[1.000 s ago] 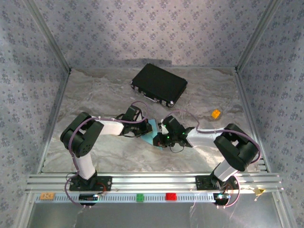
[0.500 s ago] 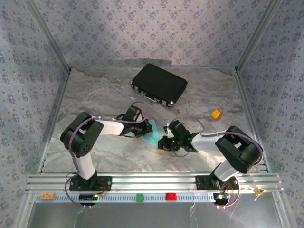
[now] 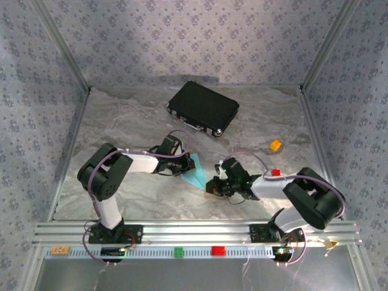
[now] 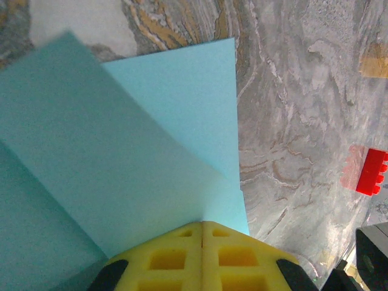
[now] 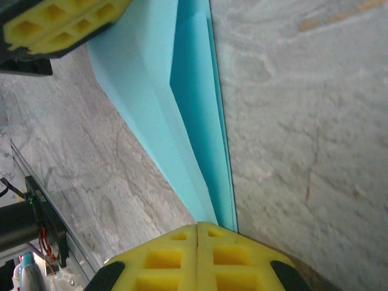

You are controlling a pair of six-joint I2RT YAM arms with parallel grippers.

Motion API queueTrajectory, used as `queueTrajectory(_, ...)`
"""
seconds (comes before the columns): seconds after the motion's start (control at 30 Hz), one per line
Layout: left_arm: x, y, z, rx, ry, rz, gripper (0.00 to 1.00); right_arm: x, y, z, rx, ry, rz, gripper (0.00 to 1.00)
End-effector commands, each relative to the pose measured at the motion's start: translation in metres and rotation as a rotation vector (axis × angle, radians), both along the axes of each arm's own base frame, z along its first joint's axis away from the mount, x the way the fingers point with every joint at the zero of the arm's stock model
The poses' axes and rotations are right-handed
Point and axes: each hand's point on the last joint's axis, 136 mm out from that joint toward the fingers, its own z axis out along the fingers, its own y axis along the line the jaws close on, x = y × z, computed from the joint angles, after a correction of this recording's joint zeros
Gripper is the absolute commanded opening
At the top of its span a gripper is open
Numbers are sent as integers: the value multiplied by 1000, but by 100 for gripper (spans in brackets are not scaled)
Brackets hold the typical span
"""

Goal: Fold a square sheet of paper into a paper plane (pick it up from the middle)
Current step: Fourth fold the wing at the center of the table.

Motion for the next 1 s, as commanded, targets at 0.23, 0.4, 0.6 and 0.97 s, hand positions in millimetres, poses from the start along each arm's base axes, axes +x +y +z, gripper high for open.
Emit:
queueTrajectory(0.23,-7,12,-19,70,34,0,4,29,16,47,-14,-80,38,2)
queueTrajectory(0.4,-8,12,-20,69,35,-1,4,48,34,39,-33,-71,53,2)
queueTrajectory(0.6,-8,11,-19,67,34,-2,4,62,44,28,-57,-52,57,2)
queueTrajectory(0.97,-7,10,-18,65,26,-12,4,43,17,-26,-123,79,-11,1)
